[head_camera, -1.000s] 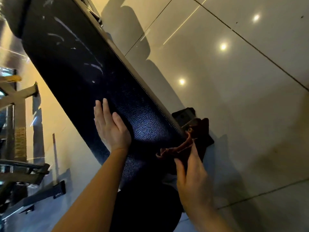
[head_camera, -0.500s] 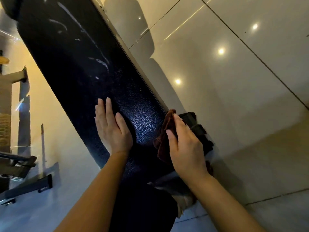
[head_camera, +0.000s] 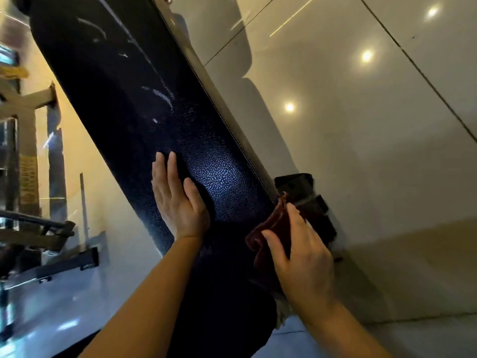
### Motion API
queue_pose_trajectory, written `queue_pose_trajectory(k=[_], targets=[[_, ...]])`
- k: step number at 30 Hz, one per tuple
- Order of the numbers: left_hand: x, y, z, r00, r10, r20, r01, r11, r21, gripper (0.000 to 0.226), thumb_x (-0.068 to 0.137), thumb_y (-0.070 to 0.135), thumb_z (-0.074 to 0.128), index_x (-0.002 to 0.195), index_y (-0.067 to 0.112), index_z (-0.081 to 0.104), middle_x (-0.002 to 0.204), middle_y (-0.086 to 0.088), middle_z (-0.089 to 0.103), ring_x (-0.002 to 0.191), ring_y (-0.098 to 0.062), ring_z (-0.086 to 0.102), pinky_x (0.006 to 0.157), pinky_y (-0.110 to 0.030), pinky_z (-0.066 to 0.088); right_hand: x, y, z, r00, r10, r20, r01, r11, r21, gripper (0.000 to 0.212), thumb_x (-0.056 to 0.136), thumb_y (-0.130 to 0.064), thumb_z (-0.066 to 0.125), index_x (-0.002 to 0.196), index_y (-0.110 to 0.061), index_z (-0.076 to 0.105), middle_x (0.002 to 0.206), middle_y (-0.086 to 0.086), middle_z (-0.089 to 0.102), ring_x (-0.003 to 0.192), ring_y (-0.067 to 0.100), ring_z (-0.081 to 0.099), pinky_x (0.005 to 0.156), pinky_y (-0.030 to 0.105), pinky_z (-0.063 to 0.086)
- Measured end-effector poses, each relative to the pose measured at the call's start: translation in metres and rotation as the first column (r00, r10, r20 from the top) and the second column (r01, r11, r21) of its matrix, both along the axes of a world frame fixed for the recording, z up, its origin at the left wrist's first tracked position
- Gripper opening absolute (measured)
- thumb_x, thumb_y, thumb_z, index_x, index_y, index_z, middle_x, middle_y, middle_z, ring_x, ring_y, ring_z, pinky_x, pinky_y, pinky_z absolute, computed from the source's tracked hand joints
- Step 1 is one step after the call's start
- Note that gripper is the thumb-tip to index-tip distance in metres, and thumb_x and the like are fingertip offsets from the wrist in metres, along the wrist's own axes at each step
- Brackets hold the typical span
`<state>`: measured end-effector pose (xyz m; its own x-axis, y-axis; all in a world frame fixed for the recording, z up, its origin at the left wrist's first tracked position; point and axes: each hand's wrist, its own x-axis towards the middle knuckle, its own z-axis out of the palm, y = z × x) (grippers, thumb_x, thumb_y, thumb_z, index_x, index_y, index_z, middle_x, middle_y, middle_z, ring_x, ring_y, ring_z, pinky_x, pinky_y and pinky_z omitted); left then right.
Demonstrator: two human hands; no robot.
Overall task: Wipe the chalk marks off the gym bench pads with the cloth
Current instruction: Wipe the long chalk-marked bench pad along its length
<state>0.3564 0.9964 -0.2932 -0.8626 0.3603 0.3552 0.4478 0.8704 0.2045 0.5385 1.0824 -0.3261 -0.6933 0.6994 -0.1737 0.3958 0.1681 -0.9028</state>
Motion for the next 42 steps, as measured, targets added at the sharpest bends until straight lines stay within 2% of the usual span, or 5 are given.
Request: queue_pose_trajectory(k=[10,16,28,34,42], targets=[[0.000,0.000,-0.001,1.000,-0.004,0.000,0.004,1.000,0.019,0.053,0.095,0.026,0.030,0.146,0.012,0.038,0.155,-0.009,0.030,0.144,-0.021,0.022,0.119,-0.046,0.020,-0.050,0.025,0.005,0.973,0.149,-0.174,-0.104,0.965,0.242,0.055,0.101,-0.030,0.039,0.144,0.006,0.035,0.145,0.023,0.045,0.134,0.034,0.045,0.110,0.038,0.037],[0.003,0.000,0.003,1.000,0.006,0.020,-0.006,1.000,-0.005,0.051,0.097,0.029,0.030,0.146,0.016,0.038,0.156,-0.005,0.030,0.145,-0.018,0.021,0.120,-0.033,0.009,-0.014,-0.009,-0.008,0.886,0.455,0.090,-0.372,0.581,0.724,0.049,0.098,-0.024,0.043,0.142,-0.004,0.038,0.149,0.018,0.040,0.142,0.033,0.028,0.121,0.044,0.015],[0.071,-0.102,0.025,0.910,0.324,0.259,-0.401,0.849,0.345,0.045,0.090,0.037,0.037,0.119,0.013,0.061,0.124,-0.004,0.058,0.116,-0.022,0.051,0.102,-0.037,0.037,-0.148,0.026,0.047,0.673,0.648,0.357,-0.637,0.262,0.725,0.063,0.101,-0.045,0.021,0.154,-0.011,0.018,0.162,0.006,0.013,0.150,0.023,0.007,0.120,0.033,-0.008],[0.083,-0.122,0.030,0.863,0.372,0.341,-0.492,0.773,0.401,0.034,0.092,0.026,0.043,0.114,0.012,0.064,0.118,0.002,0.056,0.110,-0.014,0.050,0.094,-0.027,0.035,-0.198,-0.006,0.066,0.764,0.517,0.386,-0.594,0.329,0.734,0.064,0.103,-0.043,0.027,0.155,-0.011,0.008,0.163,0.009,0.003,0.150,0.026,-0.004,0.119,0.038,-0.012],[0.078,-0.117,0.050,0.842,0.361,0.400,-0.524,0.724,0.449,0.023,0.097,0.014,0.050,0.116,0.012,0.061,0.118,-0.001,0.056,0.108,-0.012,0.050,0.093,-0.021,0.035,-0.101,-0.095,0.043,0.561,0.740,0.372,-0.771,0.302,0.560,0.061,0.097,-0.034,0.024,0.154,-0.010,0.020,0.163,0.006,0.009,0.150,0.026,0.005,0.119,0.036,-0.012]])
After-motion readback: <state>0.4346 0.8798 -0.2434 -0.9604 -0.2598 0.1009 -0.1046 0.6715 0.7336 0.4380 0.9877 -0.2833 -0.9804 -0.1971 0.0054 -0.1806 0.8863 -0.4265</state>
